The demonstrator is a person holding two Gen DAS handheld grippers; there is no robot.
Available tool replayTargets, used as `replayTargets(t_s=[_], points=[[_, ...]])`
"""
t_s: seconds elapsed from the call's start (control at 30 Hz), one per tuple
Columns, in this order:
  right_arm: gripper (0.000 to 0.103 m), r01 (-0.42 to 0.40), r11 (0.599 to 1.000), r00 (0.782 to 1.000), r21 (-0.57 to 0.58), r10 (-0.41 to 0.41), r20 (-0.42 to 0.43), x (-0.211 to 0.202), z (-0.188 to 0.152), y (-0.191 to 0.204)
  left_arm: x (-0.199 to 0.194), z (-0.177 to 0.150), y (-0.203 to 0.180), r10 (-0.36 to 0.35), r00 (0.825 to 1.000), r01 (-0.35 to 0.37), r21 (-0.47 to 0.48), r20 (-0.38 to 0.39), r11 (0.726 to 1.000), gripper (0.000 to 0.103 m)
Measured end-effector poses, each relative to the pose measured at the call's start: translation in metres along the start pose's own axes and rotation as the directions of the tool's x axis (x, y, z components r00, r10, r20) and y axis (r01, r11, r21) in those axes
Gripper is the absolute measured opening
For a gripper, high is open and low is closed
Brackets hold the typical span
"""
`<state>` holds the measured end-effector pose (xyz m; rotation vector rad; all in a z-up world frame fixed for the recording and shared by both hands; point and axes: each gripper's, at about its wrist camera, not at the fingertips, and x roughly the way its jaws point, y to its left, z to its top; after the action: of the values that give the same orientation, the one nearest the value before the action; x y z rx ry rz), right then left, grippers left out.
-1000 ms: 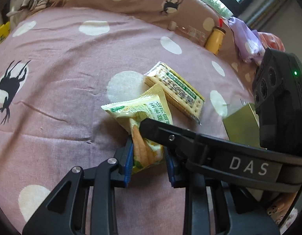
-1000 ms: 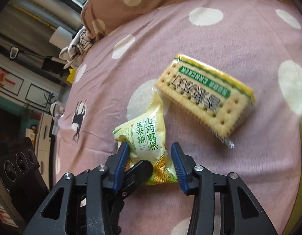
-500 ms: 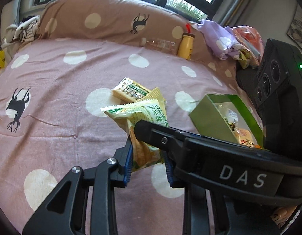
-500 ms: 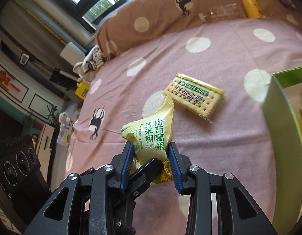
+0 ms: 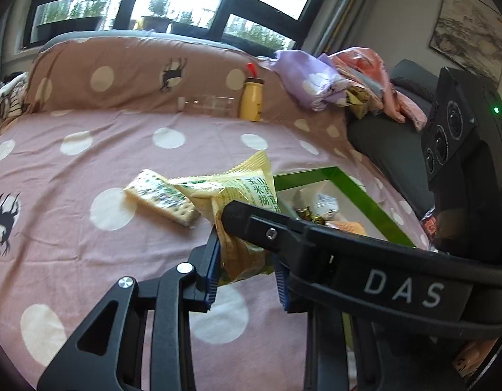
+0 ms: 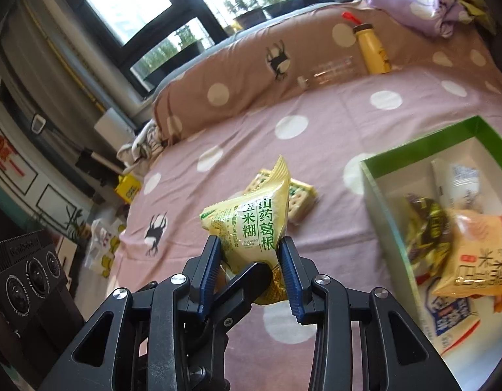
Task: Organize snacks
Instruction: 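Carry the corn snack bag into the green box and open the right tool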
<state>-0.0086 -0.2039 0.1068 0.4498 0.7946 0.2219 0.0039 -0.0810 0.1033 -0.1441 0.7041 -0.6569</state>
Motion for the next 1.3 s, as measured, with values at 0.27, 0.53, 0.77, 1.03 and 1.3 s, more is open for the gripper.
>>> replayTargets(t_s=[0.27,0.53,0.77,1.03,1.3], points=[[0.040,0.026,0.990,0.996,0.138,-0.038,0.086,-0.035,0.009,-0.050,0.028,0.015,-0.046,-0.070,0.997,0.072,0.098,-0.028,0.993,0.026],[0.040,0.062,0.966,0.986,0.250,-0.098,0.135,-0.058,0.009,-0.086,0.054,0.021,-0.077,-0.119,0.989,0.133,0.169,-0.089,0.977,0.026],[0.040,0.093,0.939,0.979,0.332,-0.147,0.142,-0.066,0.009,-0.115,0.077,0.023,-0.096,-0.146,0.978,0.174,0.200,-0.147,0.964,0.026],[0.040,0.118,0.903,0.972,0.412,-0.190,0.138,-0.074,0.005,-0.141,0.098,0.023,-0.115,-0.170,0.964,0.215,0.222,-0.206,0.951,0.027],[0.040,0.138,0.881,0.964,0.453,-0.224,0.143,-0.081,0.002,-0.154,0.110,0.022,-0.128,-0.190,0.954,0.245,0.238,-0.232,0.940,0.027]])
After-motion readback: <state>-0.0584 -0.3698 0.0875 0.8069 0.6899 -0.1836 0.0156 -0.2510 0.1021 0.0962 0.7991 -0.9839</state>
